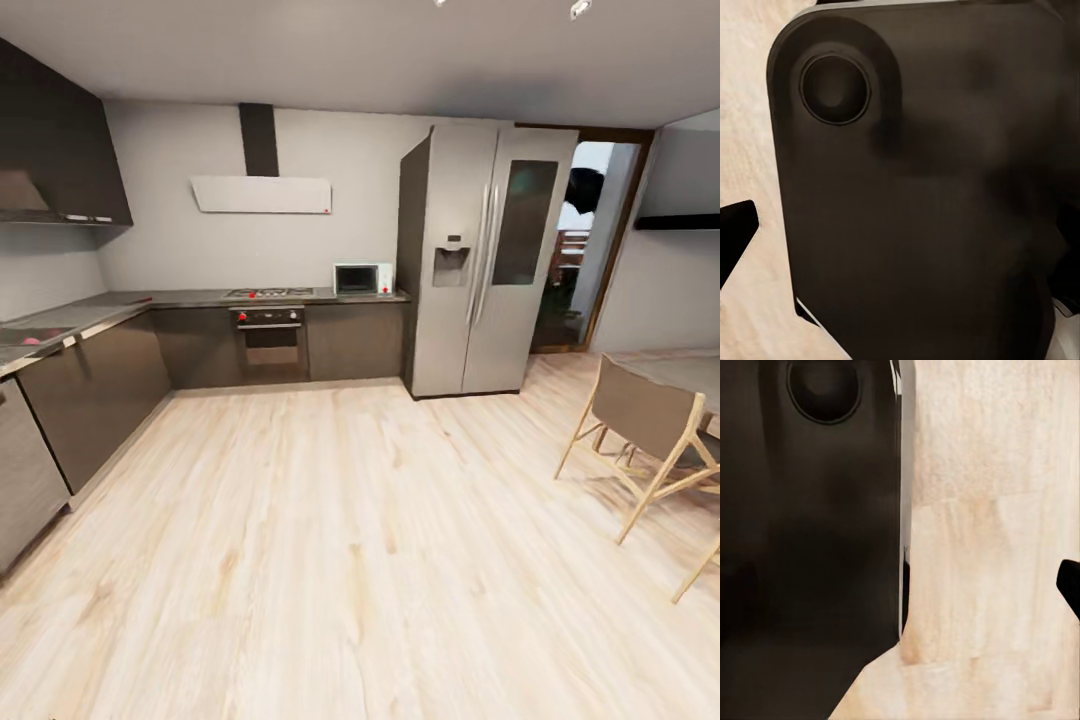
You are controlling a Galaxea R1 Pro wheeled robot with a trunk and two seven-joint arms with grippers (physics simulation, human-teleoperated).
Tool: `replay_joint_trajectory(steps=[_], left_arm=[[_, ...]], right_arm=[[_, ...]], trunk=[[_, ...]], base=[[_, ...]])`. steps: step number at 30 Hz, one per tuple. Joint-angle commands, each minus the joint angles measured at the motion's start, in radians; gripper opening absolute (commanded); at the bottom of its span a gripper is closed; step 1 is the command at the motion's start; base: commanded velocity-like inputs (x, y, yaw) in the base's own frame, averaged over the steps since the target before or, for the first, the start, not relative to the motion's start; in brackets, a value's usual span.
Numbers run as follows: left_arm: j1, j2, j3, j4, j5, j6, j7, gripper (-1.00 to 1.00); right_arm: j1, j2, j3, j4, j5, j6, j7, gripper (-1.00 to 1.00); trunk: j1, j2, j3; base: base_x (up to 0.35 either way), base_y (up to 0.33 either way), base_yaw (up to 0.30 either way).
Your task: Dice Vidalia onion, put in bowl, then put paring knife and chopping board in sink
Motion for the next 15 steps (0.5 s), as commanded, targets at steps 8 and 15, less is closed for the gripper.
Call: replay_joint_trajectory(steps=[8, 15], left_arm=[[0.000, 0.001, 0.000, -0.001, 0.000, -0.001, 0.000, 1.00], [0.000, 0.001, 0.000, -0.001, 0.000, -0.001, 0.000, 1.00]], right_arm=[[-0.001, 0.000, -0.002, 0.002, 0.003, -0.006, 0.002, 1.00], [-0.001, 0.000, -0.002, 0.002, 0.003, -0.006, 0.002, 1.00]], trunk=[[0.001, 0.000, -0.001], [0.001, 0.000, -0.001]], base=[[0.309, 0.159, 0.296], [0.298, 0.201, 0.296]])
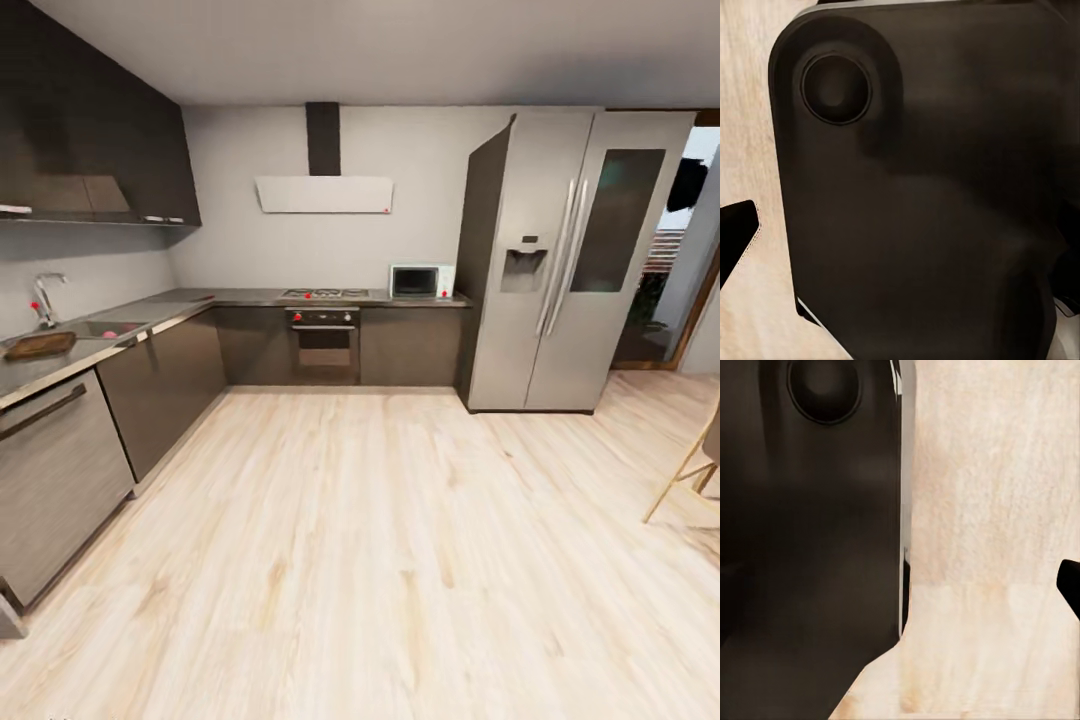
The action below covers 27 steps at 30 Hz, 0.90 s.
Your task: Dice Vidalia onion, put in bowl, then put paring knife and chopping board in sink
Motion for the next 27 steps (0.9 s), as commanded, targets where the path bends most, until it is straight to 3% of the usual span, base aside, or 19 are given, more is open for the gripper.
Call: replay_joint_trajectory(steps=[1, 27], left_arm=[[0.000, 0.000, 0.000, -0.001, 0.001, -0.001, 0.000, 1.00], [0.000, 0.000, -0.001, -0.001, 0.001, -0.001, 0.000, 1.00]], right_arm=[[0.000, 0.000, -0.002, 0.002, 0.003, -0.006, 0.002, 1.00], [-0.001, 0.000, -0.002, 0.002, 0.003, -0.006, 0.002, 1.00]], trunk=[[0.001, 0.000, -0.001], [0.001, 0.000, -0.001]], base=[[0.297, 0.205, 0.296], [0.296, 0.189, 0.296]])
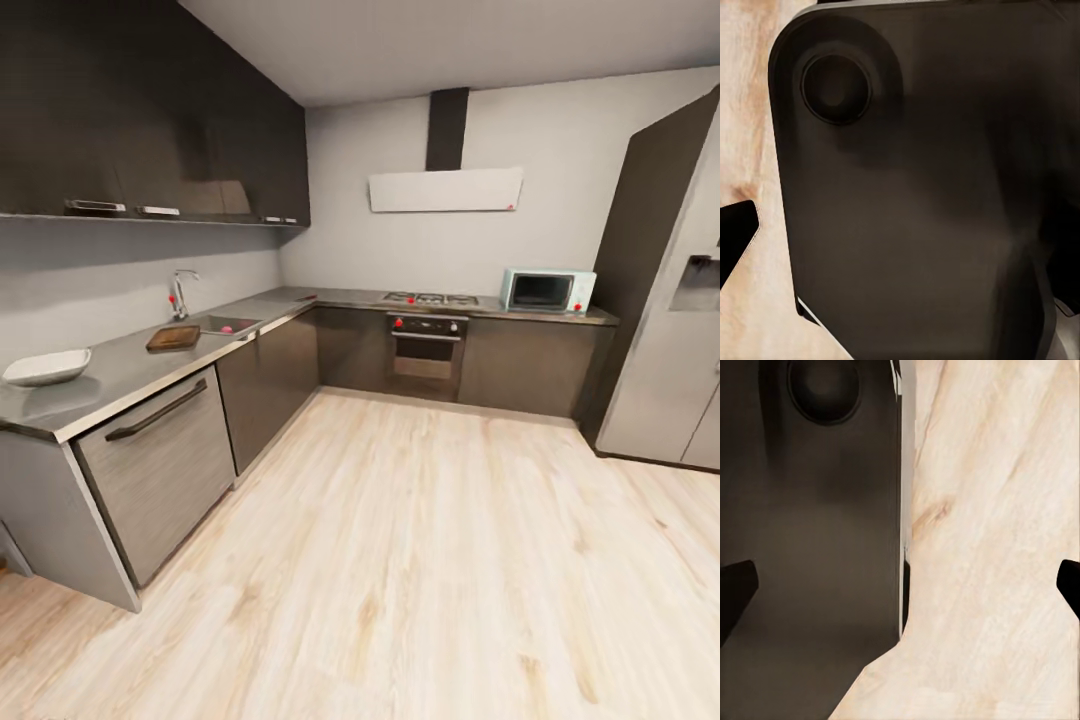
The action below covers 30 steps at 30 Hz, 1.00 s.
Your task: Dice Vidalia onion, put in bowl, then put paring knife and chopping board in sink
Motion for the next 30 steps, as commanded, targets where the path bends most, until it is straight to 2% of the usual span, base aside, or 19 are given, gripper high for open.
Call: replay_joint_trajectory(steps=[1, 9, 22, 30], left_arm=[[0.000, 0.000, 0.000, -0.001, 0.001, -0.001, 0.000, 1.00], [0.000, 0.000, 0.000, -0.001, 0.000, -0.001, 0.000, 1.00], [0.000, 0.000, 0.000, -0.001, 0.000, -0.001, 0.000, 1.00], [0.000, 0.000, 0.000, -0.001, 0.001, -0.001, 0.000, 1.00]], right_arm=[[0.000, 0.000, -0.002, 0.002, 0.003, -0.006, 0.002, 1.00], [0.000, 0.000, -0.002, 0.002, 0.003, -0.005, 0.002, 1.00], [-0.001, 0.000, -0.002, 0.002, 0.003, -0.004, 0.002, 1.00], [0.000, 0.000, -0.002, 0.002, 0.003, -0.004, 0.002, 1.00]], trunk=[[0.001, 0.000, -0.001], [0.001, 0.000, -0.001], [0.001, 0.000, -0.001], [0.001, 0.000, -0.001]], base=[[0.299, 0.177, 0.296], [0.312, 0.141, 0.278], [0.340, 0.010, 0.030], [0.341, 0.000, 0.232]])
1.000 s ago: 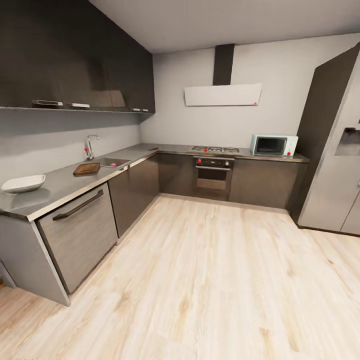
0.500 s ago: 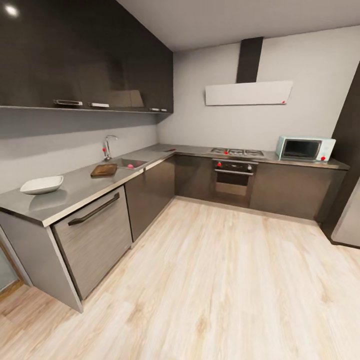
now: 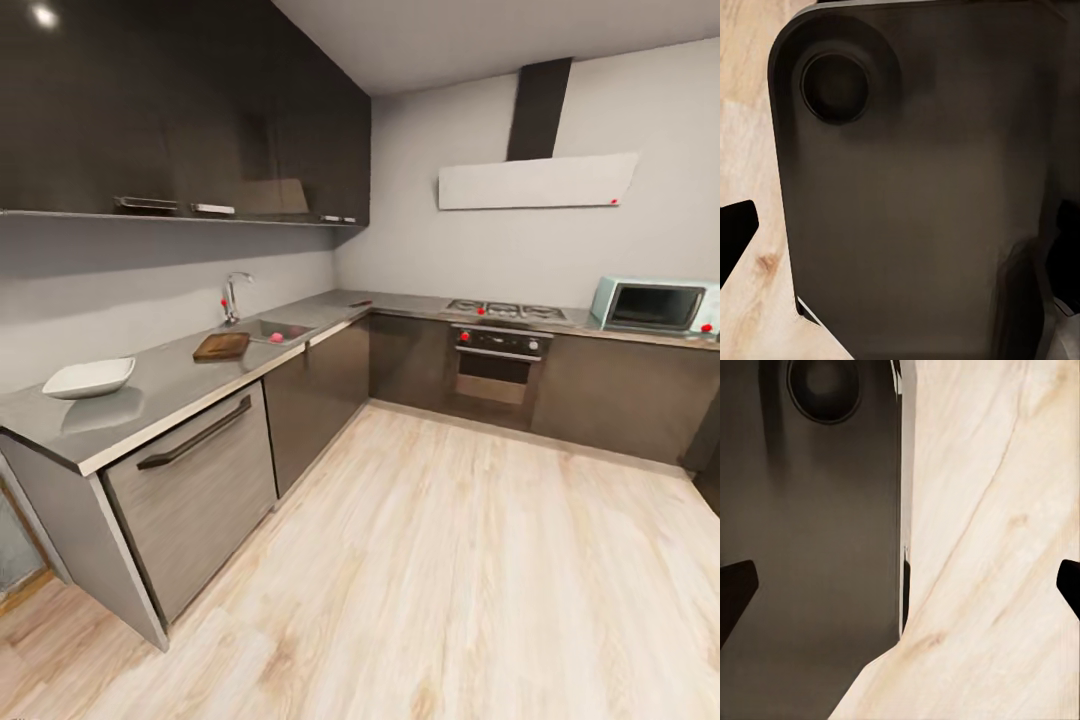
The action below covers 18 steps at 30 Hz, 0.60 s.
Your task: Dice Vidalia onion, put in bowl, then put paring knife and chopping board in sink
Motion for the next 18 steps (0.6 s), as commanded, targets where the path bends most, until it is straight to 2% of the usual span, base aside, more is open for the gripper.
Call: replay_joint_trajectory(steps=[1, 18], left_arm=[[0.000, 0.000, 0.000, -0.001, 0.001, -0.001, 0.000, 1.00], [0.000, 0.000, 0.000, -0.001, 0.001, -0.001, 0.000, 1.00]], right_arm=[[0.000, 0.000, -0.002, 0.002, 0.003, -0.006, 0.002, 1.00], [0.000, 0.000, -0.002, 0.002, 0.003, -0.006, 0.002, 1.00]], trunk=[[0.001, 0.000, -0.001], [0.001, 0.000, -0.001]], base=[[0.341, 0.000, 0.288], [0.341, 0.000, 0.291]])
